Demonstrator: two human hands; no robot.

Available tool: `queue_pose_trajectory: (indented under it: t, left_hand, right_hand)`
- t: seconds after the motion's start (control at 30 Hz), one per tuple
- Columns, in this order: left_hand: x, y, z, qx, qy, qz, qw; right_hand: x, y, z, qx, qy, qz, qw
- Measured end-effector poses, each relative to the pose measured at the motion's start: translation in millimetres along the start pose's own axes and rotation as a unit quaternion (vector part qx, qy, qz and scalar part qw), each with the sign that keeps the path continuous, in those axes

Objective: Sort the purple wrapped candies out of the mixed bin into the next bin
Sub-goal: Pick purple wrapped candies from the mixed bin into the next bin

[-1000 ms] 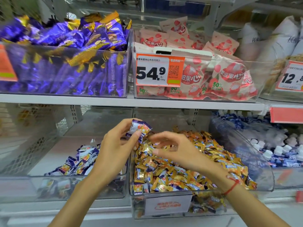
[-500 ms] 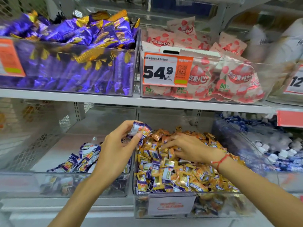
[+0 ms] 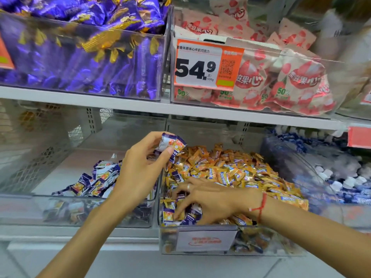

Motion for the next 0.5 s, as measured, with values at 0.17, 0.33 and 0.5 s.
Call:
queue_pose_trajectory:
  t: [0.17, 0.33, 0.5]
  left_hand:
    - [-0.3, 3.5, 1.2, -0.005, 0.004, -0.007, 1.0]
    - [0.9, 3.7, 4.9, -0.003, 0.013, -0.001, 1.0]
    - [0.4, 4.4, 3.1, 0.008, 0.016, 0.001, 1.0]
  right_hand:
    - [-11.0, 15.5, -25.2, 0.064, -0.036, -0.11, 0.991]
    - [7.3, 43.9, -84.9, -0.002, -0.183, -0.181, 0.966]
    - [32.2, 51.3, -113.5, -0.059, -0.272, -0.191, 0.941]
Point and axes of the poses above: each hand's wrist, its own x-axis away from the middle knuckle, its own y-axis out of the back of the hand, z = x × y, the point moved 10 cm from there along -x, towards the middle knuckle, and after that the axes turned 15 degrees about -z, right-handed, at the moved point
